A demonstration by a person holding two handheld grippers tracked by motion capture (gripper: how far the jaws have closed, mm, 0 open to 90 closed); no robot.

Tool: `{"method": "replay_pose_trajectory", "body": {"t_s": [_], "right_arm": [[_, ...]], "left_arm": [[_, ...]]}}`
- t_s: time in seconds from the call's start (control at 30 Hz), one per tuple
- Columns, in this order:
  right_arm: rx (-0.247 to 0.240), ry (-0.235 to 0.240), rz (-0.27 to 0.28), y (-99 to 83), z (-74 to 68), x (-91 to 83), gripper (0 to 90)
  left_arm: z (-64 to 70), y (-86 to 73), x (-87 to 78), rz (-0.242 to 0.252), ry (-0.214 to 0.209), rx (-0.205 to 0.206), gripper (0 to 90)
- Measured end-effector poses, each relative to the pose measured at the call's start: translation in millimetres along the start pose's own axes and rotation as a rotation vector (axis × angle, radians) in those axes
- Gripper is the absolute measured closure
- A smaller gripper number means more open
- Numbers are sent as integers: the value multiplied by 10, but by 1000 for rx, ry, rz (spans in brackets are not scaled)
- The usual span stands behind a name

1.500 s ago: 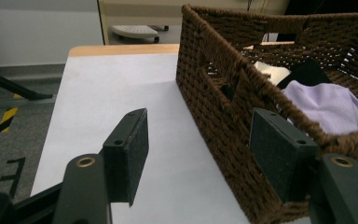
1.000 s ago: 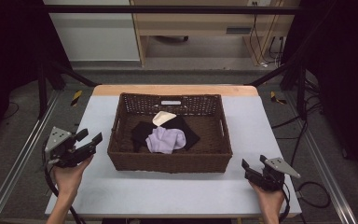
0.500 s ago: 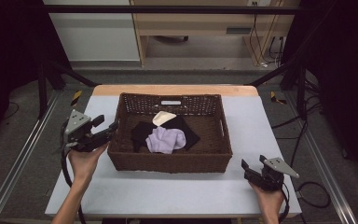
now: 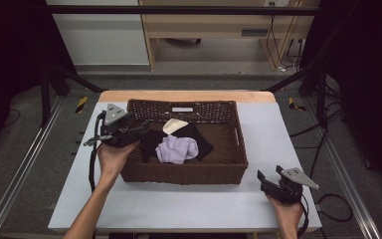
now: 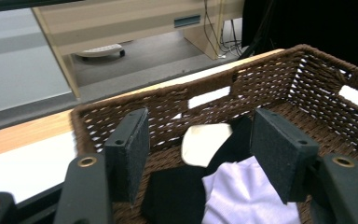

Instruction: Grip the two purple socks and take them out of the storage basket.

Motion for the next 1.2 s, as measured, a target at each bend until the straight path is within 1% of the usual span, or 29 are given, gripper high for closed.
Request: {"method": "replay_pose_trajectory", "body": {"t_s": [0.07, 0.13, 0.2, 0.27, 0.4, 0.53, 0.6, 0.67, 0.77, 0.9, 1.0, 1.1, 1.2], "right_arm": [[-1, 1, -1, 0, 1, 2, 269], [-2, 0, -4, 1, 3, 6, 269], [-3, 0, -3, 1, 3, 6, 270], [-4, -1, -4, 0, 1, 6, 272], [-2, 2, -5, 2, 3, 10, 274], [-5, 3, -5, 1, -1, 9, 278], [-4, 5, -9, 2, -3, 11, 278], [-3, 6, -13, 3, -1, 12, 278], [-4, 7, -10, 3, -2, 11, 278], [-8, 7, -10, 2, -4, 11, 279], [-10, 7, -11, 2, -5, 11, 280], [-11, 8, -15, 3, -5, 12, 279], [-12, 8, -13, 2, -6, 11, 279]], "left_arm": [[40, 46, 71, -16, -1, 10, 367], [69, 88, 141, -29, 1, 11, 366], [94, 121, 202, -32, -5, 13, 378], [117, 143, 265, -39, -14, 17, 384], [160, 159, 396, -63, -10, 27, 385], [184, 162, 527, -72, -44, 13, 394], [197, 164, 592, -83, -55, 12, 396], [219, 161, 662, -93, -77, 11, 398], [263, 148, 750, -104, -88, 24, 400], [313, 124, 851, -137, -100, 40, 410], [345, 104, 918, -149, -114, 54, 416], [376, 83, 976, -168, -113, 70, 433], [401, 50, 1033, -203, -105, 91, 445]]}}
Point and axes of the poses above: each handheld gripper's, and its own axes: x roughly forward along the jaws, y roughly out of its top, z roughly to its right, the point moved 2 cm from there along x, roughly forward along the jaws, and after that the axes turned 13 degrees about -z, right-handed, at the moved point
